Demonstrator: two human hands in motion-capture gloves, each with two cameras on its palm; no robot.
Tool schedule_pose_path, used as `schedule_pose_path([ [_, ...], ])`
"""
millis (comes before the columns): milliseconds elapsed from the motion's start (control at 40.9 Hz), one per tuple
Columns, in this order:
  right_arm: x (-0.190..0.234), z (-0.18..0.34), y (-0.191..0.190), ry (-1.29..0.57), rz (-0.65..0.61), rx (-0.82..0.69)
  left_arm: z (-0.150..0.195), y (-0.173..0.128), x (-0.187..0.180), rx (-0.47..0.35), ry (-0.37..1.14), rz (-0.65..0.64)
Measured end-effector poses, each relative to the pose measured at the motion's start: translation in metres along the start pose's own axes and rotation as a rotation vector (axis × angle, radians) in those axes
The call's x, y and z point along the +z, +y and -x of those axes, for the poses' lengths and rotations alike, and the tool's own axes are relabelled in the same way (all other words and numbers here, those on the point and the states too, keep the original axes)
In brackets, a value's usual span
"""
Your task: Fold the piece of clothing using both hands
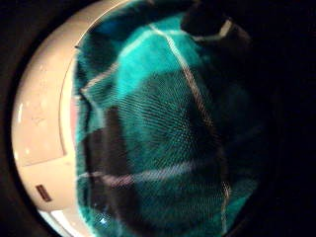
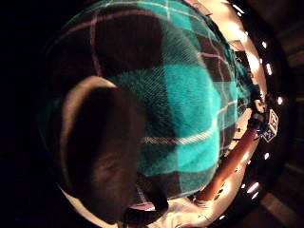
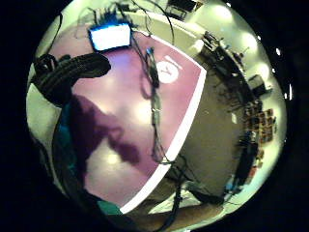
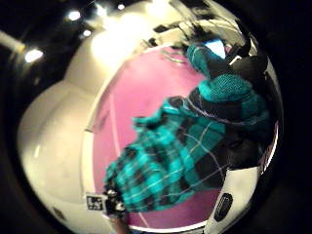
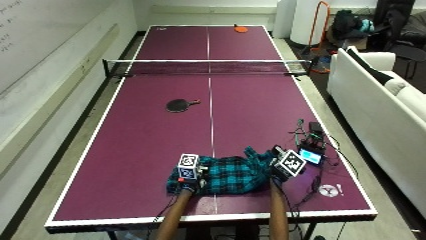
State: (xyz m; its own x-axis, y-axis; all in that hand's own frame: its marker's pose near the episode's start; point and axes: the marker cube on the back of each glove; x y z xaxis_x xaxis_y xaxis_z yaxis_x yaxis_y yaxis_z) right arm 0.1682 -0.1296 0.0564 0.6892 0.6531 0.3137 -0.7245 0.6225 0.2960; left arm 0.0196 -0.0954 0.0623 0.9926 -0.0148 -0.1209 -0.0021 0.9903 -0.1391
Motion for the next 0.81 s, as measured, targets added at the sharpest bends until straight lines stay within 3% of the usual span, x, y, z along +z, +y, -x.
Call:
schedule_pose_path([
  [73,-0.021,0.031,-0.009,-0.132,-0.137,-0.082,0.002,-0.001,-0.022,0.001,0.041,-0.08],
  [147,-0.027,0.073,0.009,-0.221,-0.128,-0.203,0.012,0.002,-0.049,-0.018,0.064,-0.142],
  [244,-0.044,0.131,0.037,-0.228,-0.215,-0.378,0.041,0.008,-0.072,-0.079,0.008,-0.169],
  [318,-0.049,0.179,0.066,-0.256,-0.255,-0.515,0.071,0.002,-0.063,-0.131,-0.01,-0.164],
  [611,0.002,0.284,0.185,-0.223,-0.094,-0.917,0.141,0.01,-0.045,-0.24,0.155,-0.28],
  [733,0.02,0.307,0.219,-0.187,-0.177,-0.955,0.158,0.016,-0.031,-0.301,0.023,-0.313],
  [806,0.009,0.306,0.248,-0.211,-0.115,-0.978,0.162,0.021,-0.026,-0.308,-0.075,-0.308],
])
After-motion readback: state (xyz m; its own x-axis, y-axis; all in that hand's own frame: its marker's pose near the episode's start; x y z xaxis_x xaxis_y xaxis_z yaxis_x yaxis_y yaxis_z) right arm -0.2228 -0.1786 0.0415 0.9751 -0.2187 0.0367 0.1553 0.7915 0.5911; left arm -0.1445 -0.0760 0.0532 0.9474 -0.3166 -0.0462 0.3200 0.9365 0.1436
